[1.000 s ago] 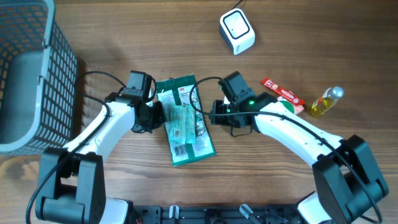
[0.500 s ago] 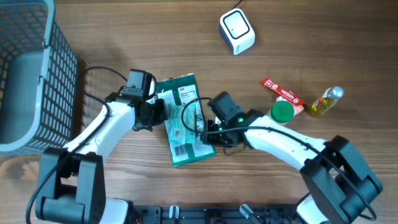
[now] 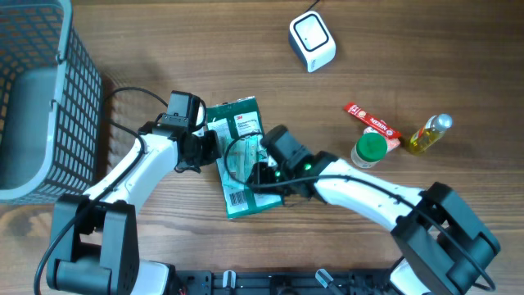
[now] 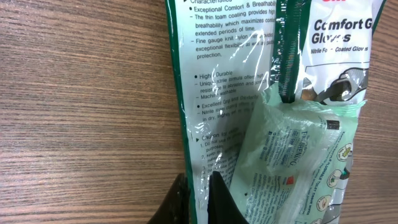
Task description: Scan the item barcode
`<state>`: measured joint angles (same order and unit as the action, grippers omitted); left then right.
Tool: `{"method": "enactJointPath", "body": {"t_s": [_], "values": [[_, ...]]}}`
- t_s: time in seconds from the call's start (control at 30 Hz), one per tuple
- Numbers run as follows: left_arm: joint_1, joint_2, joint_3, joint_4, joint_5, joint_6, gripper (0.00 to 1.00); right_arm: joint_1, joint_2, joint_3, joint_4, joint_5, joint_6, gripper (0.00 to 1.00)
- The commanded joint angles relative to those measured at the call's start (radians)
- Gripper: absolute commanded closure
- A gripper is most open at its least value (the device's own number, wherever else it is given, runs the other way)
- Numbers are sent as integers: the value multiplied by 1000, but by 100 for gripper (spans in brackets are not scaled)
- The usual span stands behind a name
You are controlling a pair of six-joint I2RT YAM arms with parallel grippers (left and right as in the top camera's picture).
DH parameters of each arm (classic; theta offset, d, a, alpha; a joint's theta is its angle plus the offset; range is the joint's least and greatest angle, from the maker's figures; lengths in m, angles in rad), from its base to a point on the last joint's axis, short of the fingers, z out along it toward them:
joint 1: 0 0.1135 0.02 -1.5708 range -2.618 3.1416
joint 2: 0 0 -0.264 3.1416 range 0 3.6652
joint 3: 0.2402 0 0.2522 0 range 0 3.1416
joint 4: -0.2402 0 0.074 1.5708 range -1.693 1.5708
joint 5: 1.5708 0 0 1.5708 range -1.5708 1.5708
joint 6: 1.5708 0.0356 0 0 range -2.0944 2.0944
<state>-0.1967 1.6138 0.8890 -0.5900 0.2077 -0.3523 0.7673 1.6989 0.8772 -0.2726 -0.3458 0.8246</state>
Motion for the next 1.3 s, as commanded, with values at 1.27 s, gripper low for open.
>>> {"method": "enactJointPath", "body": {"t_s": [1.27], "values": [[13, 8, -6, 27, 5, 35, 87, -29, 47, -21, -104, -14, 130, 53]]}}
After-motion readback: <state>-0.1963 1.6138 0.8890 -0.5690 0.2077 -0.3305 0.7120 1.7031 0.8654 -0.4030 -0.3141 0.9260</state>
